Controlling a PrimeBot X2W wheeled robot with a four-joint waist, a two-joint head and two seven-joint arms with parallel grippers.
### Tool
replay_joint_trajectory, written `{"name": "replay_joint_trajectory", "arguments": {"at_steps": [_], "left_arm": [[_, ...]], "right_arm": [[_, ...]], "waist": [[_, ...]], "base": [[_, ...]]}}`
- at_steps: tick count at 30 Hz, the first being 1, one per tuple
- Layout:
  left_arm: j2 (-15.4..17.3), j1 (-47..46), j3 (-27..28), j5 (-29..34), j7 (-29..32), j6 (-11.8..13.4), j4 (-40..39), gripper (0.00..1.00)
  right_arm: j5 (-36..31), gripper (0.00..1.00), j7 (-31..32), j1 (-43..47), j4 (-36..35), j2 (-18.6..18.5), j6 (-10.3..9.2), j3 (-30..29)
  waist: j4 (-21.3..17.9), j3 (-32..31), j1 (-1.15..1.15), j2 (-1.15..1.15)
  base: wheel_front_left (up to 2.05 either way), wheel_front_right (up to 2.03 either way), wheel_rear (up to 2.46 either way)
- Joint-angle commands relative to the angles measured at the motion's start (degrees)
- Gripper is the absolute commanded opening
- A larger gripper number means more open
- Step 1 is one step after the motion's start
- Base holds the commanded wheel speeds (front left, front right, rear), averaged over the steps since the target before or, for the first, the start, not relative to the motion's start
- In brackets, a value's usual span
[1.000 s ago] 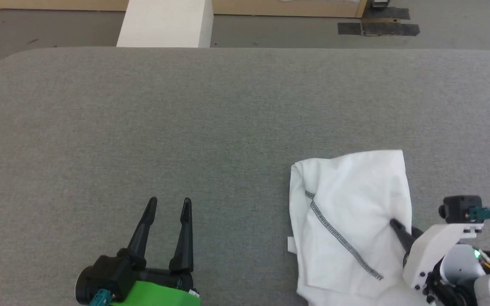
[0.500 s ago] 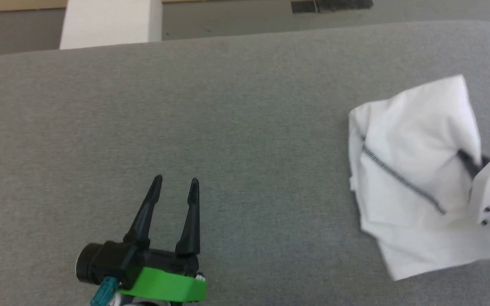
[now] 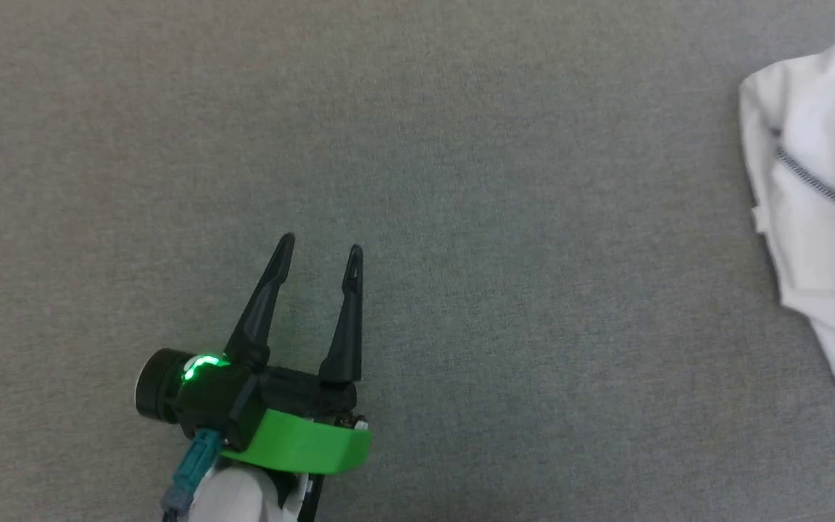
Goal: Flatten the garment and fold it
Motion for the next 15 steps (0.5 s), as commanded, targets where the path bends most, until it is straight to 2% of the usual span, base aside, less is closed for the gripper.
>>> {"name": "replay_joint_trajectory", "arguments": {"at_steps": [1,6,11,12,13,14,15], "left_arm": [[0.23,-1.56,-0.14,1.03,-0.15,0.47,-0.17,1.00],[0.21,-3.53,-0.59,2.24,-0.41,1.06,-0.98,1.00],[0.18,-5.09,-0.86,2.10,-0.73,1.49,-2.67,1.00],[0.32,-5.32,-1.02,2.40,-0.78,1.45,-2.97,1.00],[0.37,-5.49,-1.01,2.74,-0.83,1.64,-3.29,1.00],[0.36,-5.70,-0.83,3.24,-0.92,2.11,-3.86,1.00],[0.34,-5.75,-0.67,3.44,-0.98,2.49,-4.25,1.00]], "right_arm": [[-0.53,0.00,-0.56,-1.28,0.74,-0.78,-0.11,-0.45],[-2.10,0.00,-2.85,-3.51,4.48,-2.60,-0.11,-2.44],[-3.74,0.00,-5.08,-5.29,9.35,-2.54,-0.11,-4.18],[-4.15,0.06,-5.66,-5.62,10.34,-2.19,-0.11,-4.41],[-4.48,0.16,-6.14,-5.87,11.06,-1.88,-0.11,-4.59],[-4.89,0.70,-6.73,-6.14,11.86,-1.50,-0.11,-4.73],[-5.26,1.00,-7.19,-6.31,12.46,-1.21,-0.11,-4.74]], "waist": [[-1.34,5.12,-0.01,0.00],[-1.04,8.73,-0.01,0.00],[-0.60,10.98,-0.01,0.00],[-0.55,11.13,-0.01,0.00],[-0.51,11.19,-0.01,0.00],[-0.48,11.18,-0.01,0.00],[-0.48,11.04,-0.01,0.00]], "base": [[0.00,0.00,0.00],[0.00,0.00,0.00],[0.00,0.00,0.00],[0.00,0.00,0.00],[0.00,0.00,0.00],[0.00,0.00,0.00],[0.00,0.00,0.00]]}}
